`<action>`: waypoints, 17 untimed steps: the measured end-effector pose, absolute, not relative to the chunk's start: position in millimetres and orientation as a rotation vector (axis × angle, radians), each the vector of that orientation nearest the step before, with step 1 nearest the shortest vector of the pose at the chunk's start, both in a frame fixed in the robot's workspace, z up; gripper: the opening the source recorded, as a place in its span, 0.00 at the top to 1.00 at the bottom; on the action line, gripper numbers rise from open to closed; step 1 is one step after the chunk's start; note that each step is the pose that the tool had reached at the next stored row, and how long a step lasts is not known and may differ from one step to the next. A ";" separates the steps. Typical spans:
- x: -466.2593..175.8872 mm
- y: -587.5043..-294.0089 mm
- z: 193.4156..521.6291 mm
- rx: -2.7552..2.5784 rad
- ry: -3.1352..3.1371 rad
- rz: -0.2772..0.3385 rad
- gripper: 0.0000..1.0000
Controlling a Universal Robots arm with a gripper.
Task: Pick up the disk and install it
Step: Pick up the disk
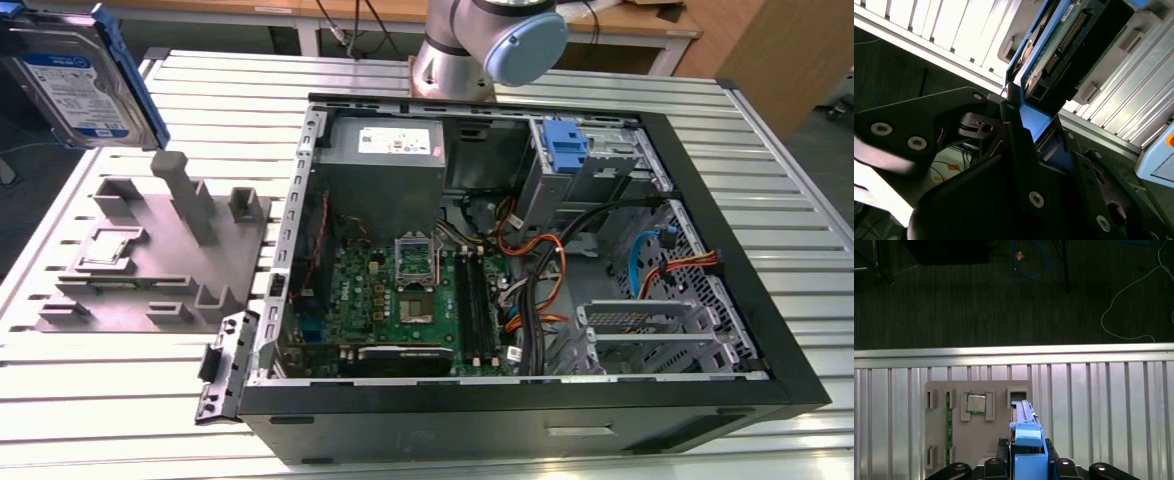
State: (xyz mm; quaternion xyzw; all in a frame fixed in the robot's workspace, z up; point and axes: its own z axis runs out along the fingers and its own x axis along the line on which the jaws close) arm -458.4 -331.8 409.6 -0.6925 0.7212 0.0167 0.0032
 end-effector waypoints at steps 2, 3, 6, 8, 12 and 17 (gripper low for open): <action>-458.4 -331.8 411.1 -2.171 2.261 0.052 0.64; -458.4 -331.8 412.9 -2.171 2.261 0.052 0.64; -458.4 -331.8 413.3 -2.171 2.261 0.052 0.64; -458.4 -331.8 414.9 -2.171 2.261 0.052 0.64; -458.4 -331.8 417.3 -2.171 2.261 0.052 0.64; -458.4 -331.8 422.0 -2.171 2.261 0.052 0.64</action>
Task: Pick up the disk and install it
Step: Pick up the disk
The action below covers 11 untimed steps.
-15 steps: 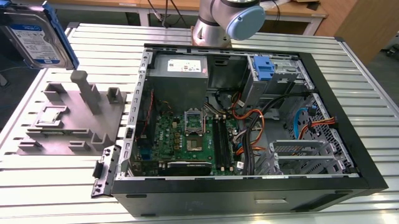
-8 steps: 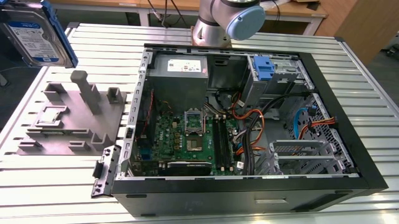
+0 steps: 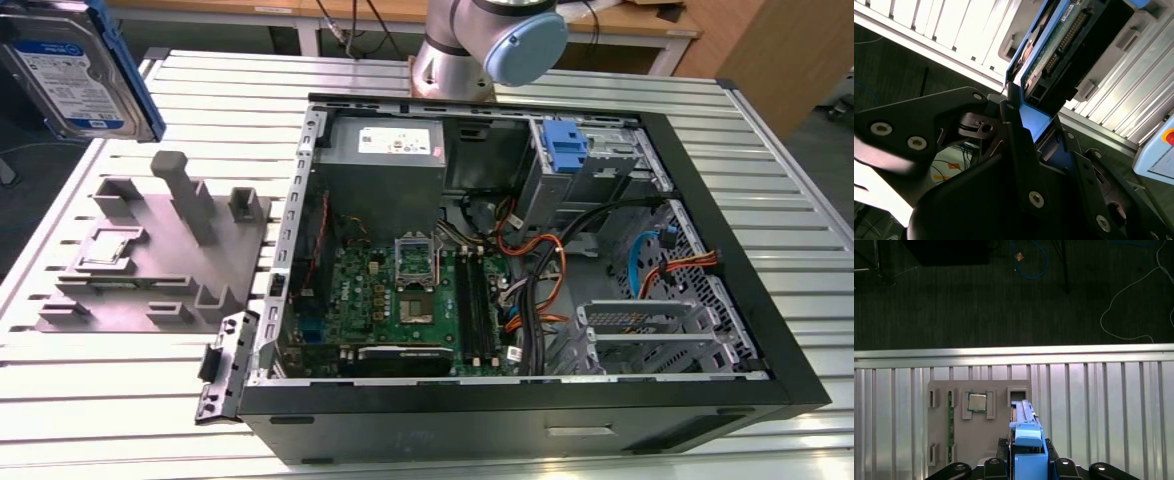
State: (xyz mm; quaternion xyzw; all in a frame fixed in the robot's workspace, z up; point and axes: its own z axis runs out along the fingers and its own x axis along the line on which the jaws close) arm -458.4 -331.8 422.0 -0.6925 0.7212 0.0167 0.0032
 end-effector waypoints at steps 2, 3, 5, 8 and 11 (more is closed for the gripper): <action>-458.4 -331.8 422.3 -2.171 2.261 0.052 0.64; -458.4 -331.8 422.5 -2.171 2.261 0.052 0.64; -458.4 -331.8 422.5 -2.171 2.261 0.053 0.64; -458.5 -331.8 423.6 -2.171 2.261 0.053 0.64; -458.4 -331.8 424.6 -2.171 2.261 0.053 0.64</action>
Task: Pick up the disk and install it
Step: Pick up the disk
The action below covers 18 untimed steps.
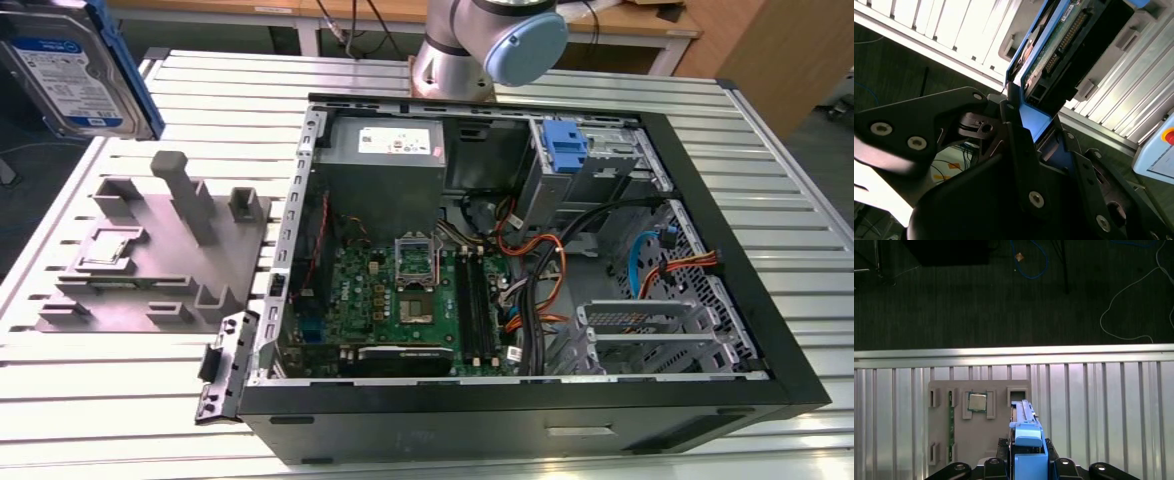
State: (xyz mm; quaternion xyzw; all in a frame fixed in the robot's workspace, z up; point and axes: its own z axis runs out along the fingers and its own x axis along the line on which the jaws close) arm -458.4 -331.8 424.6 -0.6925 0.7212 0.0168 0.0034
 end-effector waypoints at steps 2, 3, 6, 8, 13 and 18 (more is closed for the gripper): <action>-458.4 -331.8 425.1 -2.172 2.262 0.051 0.64; -458.5 -331.8 425.1 -2.172 2.262 0.051 0.64; -458.5 -331.8 425.1 -2.173 2.263 0.049 0.64; -458.5 -331.8 425.3 -2.174 2.264 0.046 0.64; -458.4 -331.8 425.3 -2.177 2.268 0.038 0.64; -458.4 -331.8 427.2 -2.185 2.276 0.020 0.64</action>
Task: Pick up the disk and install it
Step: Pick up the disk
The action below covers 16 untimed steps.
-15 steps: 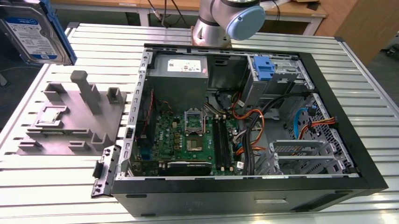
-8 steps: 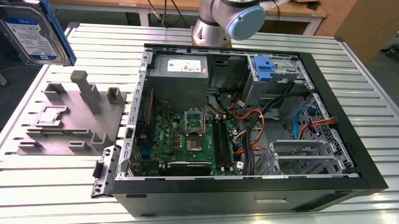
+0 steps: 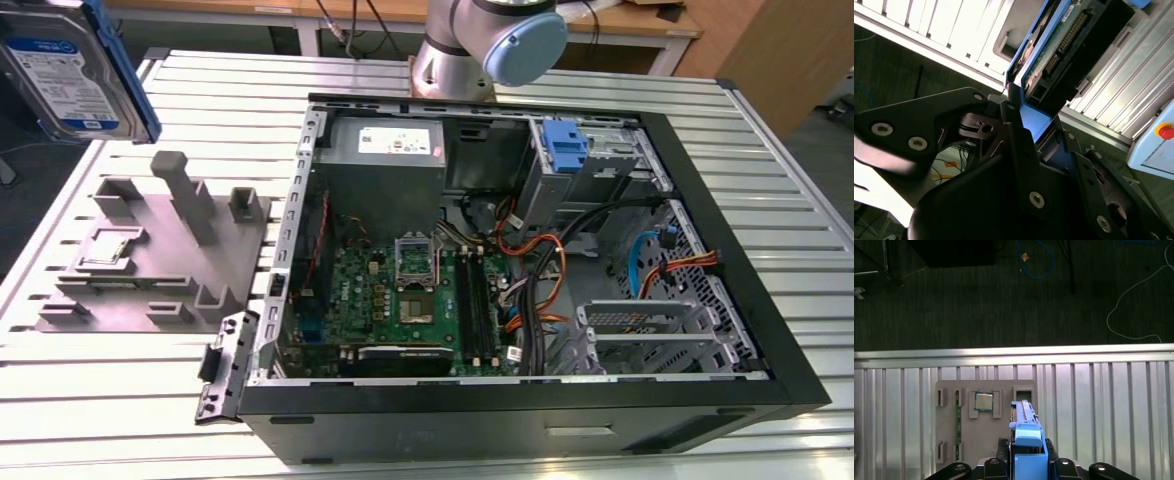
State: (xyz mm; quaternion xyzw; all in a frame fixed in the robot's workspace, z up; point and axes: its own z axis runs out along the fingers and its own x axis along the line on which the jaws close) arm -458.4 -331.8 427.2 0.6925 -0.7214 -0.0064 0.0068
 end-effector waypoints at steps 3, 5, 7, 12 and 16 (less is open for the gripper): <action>-458.5 -331.8 428.9 2.166 -2.257 -0.020 0.64; -458.5 -331.8 429.9 2.166 -2.257 -0.020 0.64; -458.5 -331.8 430.7 2.166 -2.257 -0.020 0.64; -458.4 -331.8 431.5 2.166 -2.257 -0.020 0.64; -458.5 -331.8 432.5 2.166 -2.256 -0.020 0.64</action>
